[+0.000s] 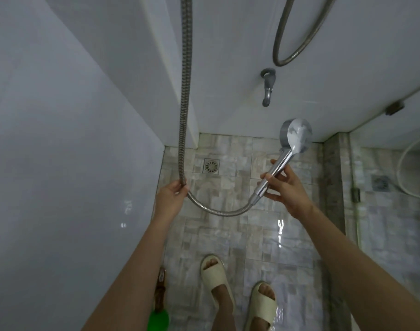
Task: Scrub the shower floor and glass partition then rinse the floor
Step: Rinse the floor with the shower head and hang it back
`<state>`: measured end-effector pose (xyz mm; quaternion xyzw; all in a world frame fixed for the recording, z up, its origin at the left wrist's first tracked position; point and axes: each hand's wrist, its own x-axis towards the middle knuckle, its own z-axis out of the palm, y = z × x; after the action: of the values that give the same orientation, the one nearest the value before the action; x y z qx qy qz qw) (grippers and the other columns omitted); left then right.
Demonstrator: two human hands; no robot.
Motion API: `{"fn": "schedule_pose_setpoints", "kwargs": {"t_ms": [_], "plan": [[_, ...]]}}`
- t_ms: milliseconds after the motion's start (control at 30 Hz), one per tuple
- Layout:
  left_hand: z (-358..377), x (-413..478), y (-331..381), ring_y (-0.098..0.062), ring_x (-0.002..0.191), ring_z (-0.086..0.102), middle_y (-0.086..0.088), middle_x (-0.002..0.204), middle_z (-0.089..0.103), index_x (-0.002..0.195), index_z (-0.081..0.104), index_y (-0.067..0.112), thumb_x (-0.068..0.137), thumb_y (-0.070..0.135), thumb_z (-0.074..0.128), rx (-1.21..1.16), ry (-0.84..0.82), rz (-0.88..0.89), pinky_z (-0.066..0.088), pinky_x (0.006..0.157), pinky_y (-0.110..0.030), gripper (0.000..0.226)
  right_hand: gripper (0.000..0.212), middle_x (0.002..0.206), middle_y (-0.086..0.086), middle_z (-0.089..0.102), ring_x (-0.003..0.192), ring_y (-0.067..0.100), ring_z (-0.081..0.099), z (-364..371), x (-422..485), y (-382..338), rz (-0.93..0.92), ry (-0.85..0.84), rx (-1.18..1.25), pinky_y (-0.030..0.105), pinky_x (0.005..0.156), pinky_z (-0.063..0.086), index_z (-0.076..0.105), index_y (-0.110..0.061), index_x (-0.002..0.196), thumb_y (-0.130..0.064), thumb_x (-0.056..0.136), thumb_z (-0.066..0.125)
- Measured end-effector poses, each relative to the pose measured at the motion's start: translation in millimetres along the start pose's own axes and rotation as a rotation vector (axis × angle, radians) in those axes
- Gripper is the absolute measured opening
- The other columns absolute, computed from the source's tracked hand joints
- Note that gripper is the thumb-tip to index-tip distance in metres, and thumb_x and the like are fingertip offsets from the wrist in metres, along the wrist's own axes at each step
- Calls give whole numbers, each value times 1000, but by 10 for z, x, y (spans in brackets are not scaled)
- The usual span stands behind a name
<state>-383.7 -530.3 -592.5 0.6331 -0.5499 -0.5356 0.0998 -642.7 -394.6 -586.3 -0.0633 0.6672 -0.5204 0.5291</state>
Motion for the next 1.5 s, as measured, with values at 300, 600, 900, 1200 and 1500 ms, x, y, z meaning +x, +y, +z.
{"fn": "schedule_pose_setpoints", "kwargs": {"t_ms": [300,600,900,1200,1500], "plan": [[-104,-579,1139,-4,113,53,-3,134,60,137,55,9,98,19,57,74,-60,177,31,78,7,41,44,111,11,68,105,26,66,168,-923,-920,-128,52,-7,37,76,58,51,-31,127,-10,91,63],[-394,-1173,2814,-9,108,63,2,117,69,123,67,14,98,22,57,-6,-99,499,43,94,-15,29,34,106,20,65,88,28,66,276,-1846,-2516,-367,99,-129,39,68,58,57,-35,105,-6,89,63],[-96,-1339,4469,-22,90,71,-7,98,71,111,69,8,95,18,57,-174,-187,561,55,80,-28,22,25,104,13,68,92,30,68,-154,-2446,-3953,-607,196,-295,43,74,60,54,-22,109,-16,89,66],[520,-1109,5309,-1,59,68,1,86,69,86,60,17,96,21,57,-435,-304,253,45,61,-21,11,22,101,11,68,92,27,68,-663,-2316,-4814,-697,204,-359,46,74,60,55,-29,100,-18,87,68],[558,-912,5194,-35,93,66,-13,99,69,110,60,4,89,15,61,295,237,575,45,69,-33,23,26,102,11,68,93,25,68,-767,-2214,-5003,-711,135,-370,44,76,59,54,-22,111,-15,89,66]]}}
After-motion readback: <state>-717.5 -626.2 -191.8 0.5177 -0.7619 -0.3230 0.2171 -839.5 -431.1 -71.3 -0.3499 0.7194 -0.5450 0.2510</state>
